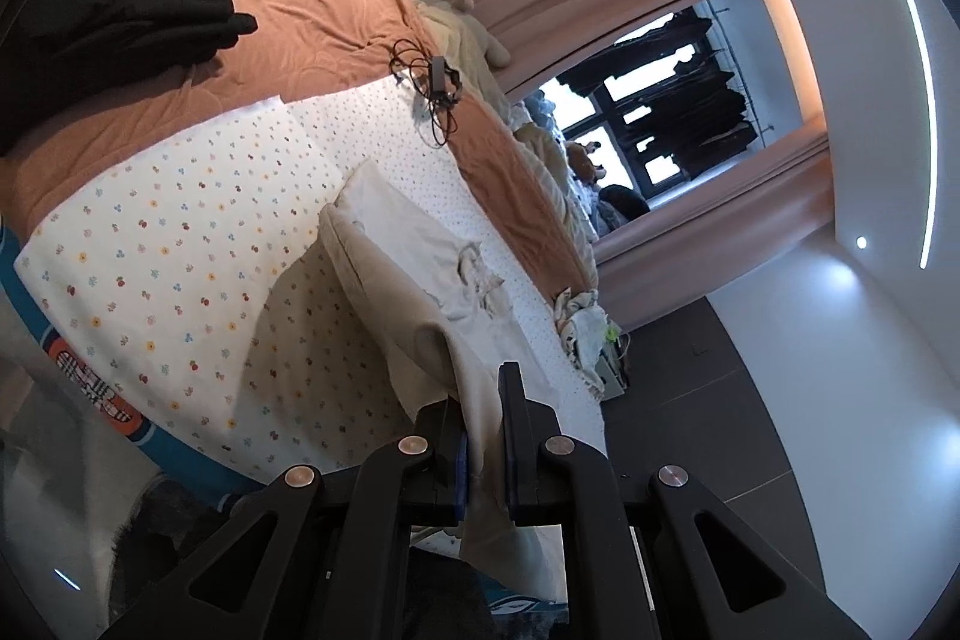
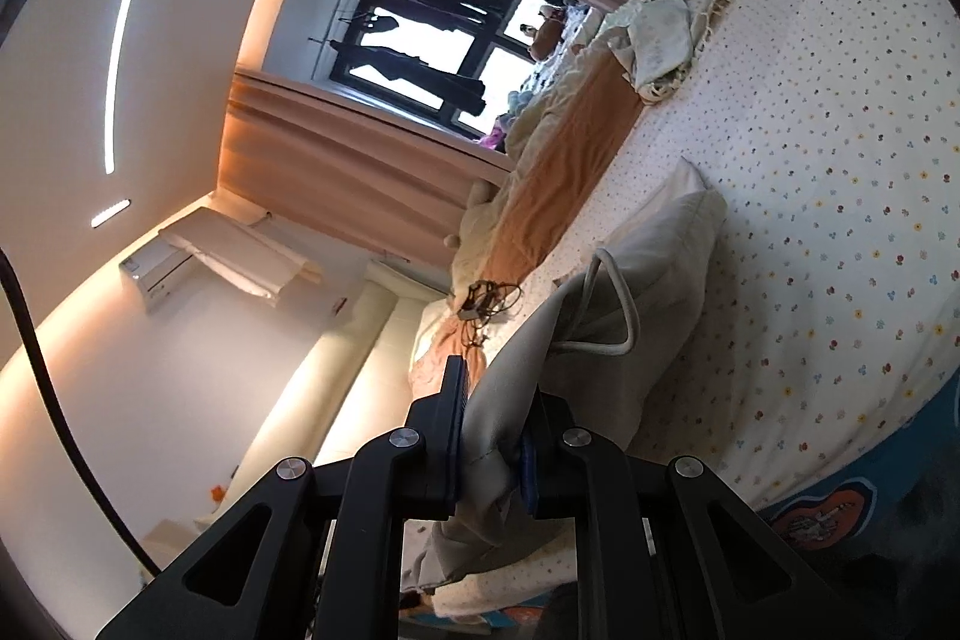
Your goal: Fold large clothes
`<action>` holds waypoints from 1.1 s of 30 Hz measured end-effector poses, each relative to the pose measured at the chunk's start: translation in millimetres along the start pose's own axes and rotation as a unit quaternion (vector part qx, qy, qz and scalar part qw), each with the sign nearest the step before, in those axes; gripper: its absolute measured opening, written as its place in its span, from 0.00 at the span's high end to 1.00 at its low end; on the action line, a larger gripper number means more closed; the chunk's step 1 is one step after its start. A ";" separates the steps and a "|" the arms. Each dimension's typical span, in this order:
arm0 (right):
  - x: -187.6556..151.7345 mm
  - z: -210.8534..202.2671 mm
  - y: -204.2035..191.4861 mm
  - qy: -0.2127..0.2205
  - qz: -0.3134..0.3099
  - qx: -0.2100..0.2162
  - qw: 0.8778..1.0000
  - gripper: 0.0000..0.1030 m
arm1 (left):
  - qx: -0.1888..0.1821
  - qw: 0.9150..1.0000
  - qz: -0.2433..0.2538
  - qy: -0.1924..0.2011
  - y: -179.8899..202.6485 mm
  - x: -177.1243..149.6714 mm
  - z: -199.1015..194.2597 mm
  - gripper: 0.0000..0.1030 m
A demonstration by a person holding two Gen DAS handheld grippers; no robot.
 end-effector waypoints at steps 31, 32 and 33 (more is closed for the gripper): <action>-5.3 -17.4 -5.5 0.015 -0.054 0.015 0.998 0.85 | -0.016 0.999 0.025 0.018 17.7 -14.5 -37.8 0.92; -3.8 -15.0 -6.0 0.015 -0.057 0.015 0.998 0.84 | -0.017 0.999 0.025 0.016 15.3 -11.8 -34.2 0.92; -2.8 -12.9 -6.5 0.016 -0.058 0.016 0.998 0.84 | -0.018 0.999 0.025 0.014 14.2 -8.5 -30.5 0.92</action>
Point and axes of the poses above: each gripper's, at about its wrist camera, not at the fingertips, and z roughly the way its jaws point, y to its right, x to its top, the point moved 3 cm from there along z, roughly the way its jaws point, and after that the axes turned 14 degrees about -x, right-handed, at the moved point
